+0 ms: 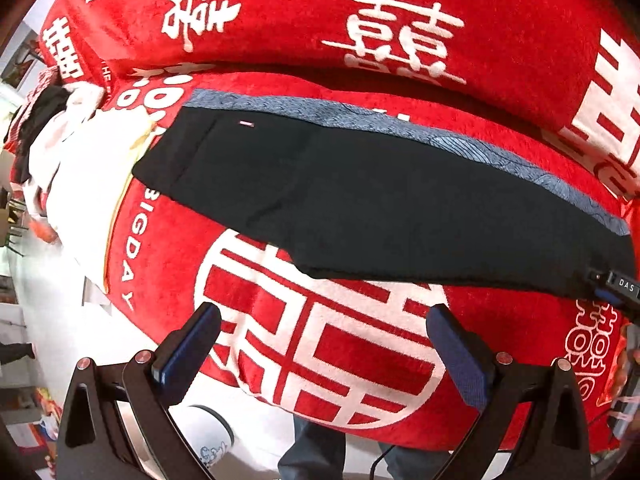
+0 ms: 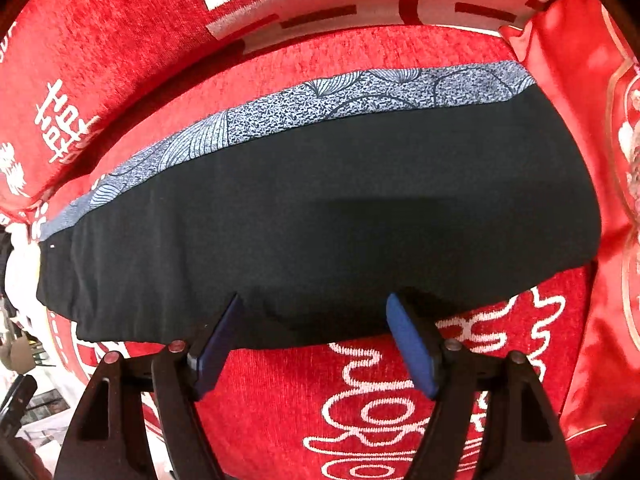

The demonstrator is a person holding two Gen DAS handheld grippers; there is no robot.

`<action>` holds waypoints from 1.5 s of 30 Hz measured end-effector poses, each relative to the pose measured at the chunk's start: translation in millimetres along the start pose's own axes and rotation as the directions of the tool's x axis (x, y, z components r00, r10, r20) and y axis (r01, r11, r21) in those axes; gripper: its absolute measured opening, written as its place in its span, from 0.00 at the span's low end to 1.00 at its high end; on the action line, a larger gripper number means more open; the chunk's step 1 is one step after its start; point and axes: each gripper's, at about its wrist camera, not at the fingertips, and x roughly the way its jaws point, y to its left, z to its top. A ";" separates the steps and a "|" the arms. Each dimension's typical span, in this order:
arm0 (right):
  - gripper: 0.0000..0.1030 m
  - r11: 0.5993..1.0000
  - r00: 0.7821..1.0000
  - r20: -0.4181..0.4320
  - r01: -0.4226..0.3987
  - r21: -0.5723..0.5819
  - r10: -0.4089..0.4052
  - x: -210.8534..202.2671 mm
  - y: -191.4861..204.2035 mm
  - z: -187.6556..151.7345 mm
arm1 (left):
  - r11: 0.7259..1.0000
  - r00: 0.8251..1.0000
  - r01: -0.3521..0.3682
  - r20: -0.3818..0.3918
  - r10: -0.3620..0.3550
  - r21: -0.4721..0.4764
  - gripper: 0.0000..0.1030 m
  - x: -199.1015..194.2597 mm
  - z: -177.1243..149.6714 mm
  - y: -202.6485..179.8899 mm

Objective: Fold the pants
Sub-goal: 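Move both grippers to the folded edge of the black trouser strip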

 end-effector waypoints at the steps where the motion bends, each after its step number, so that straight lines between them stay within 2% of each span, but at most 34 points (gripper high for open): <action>1: 0.75 1.000 1.000 -0.002 -0.002 0.001 0.002 0.2 -1.3 -0.3 | 1.000 1.000 -0.004 0.006 0.003 0.001 1.00 -2.2 0.4 0.4; 12: 0.78 0.999 1.000 0.003 -0.010 -0.032 0.010 1.8 -0.8 -3.7 | 1.000 0.999 -0.012 0.032 0.012 0.026 1.00 -7.9 13.7 -4.3; 16: 0.78 0.999 1.000 -0.004 -0.023 -0.032 0.023 1.8 -3.3 -3.0 | 0.999 0.997 -0.029 0.077 0.026 0.043 1.00 -19.0 30.0 -0.8; 19: 0.78 1.000 1.000 0.011 -0.018 0.008 0.018 -7.9 -9.7 -2.7 | 0.997 0.992 -0.053 0.118 0.047 0.049 1.00 -28.9 46.0 5.2; 24: 0.78 0.997 0.994 0.107 -0.032 0.070 0.024 -32.6 -29.6 -3.9 | 0.995 0.981 -0.080 0.180 0.069 0.060 1.00 -39.1 71.6 8.4; 27: 0.78 0.993 0.998 0.065 -0.003 0.118 -0.004 -21.0 -48.2 -2.9 | 0.994 0.984 -0.082 0.162 0.068 0.076 1.00 -30.6 80.4 -1.7; 29: 0.78 0.989 0.999 0.036 0.005 0.147 -0.010 -13.3 -57.5 -4.2 | 0.993 0.987 -0.064 0.150 0.049 0.098 1.00 -24.1 82.3 -13.6; 32: 0.78 0.974 0.998 0.046 -0.054 0.222 0.045 -15.3 -69.6 -10.2 | 0.986 0.991 -0.050 0.127 0.030 0.157 1.00 -9.8 80.5 -38.5; 34: 0.78 0.949 0.987 0.088 -0.157 0.274 0.138 -21.5 -81.2 -19.3 | 0.979 0.994 -0.031 0.107 0.010 0.204 1.00 3.7 77.5 -59.5; 37: 0.77 0.912 0.964 0.137 -0.259 0.316 0.227 -27.1 -94.8 -33.2 | 0.966 0.997 0.011 0.069 -0.030 0.258 1.00 23.9 76.9 -96.0; 38: 0.76 0.899 0.956 0.158 -0.288 0.332 0.248 -27.8 -99.4 -38.4 | 0.962 0.997 0.034 0.056 -0.051 0.272 1.00 30.4 77.7 -111.9; 40: 0.64 0.876 0.943 0.181 -0.328 0.354 0.280 -26.9 -107.8 -45.1 | 0.951 0.995 0.073 0.045 -0.091 0.300 1.00 37.2 78.9 -138.4; 42: 0.57 0.853 0.932 0.206 -0.358 0.379 0.300 -21.6 -117.7 -51.4 | 0.936 0.990 0.104 0.053 -0.129 0.338 1.00 41.8 78.3 -171.1; 45: 0.54 0.830 0.921 0.250 -0.379 0.410 0.298 -20.1 -129.4 -60.5 | 0.909 0.981 0.149 0.059 -0.186 0.389 1.00 52.8 72.4 -216.3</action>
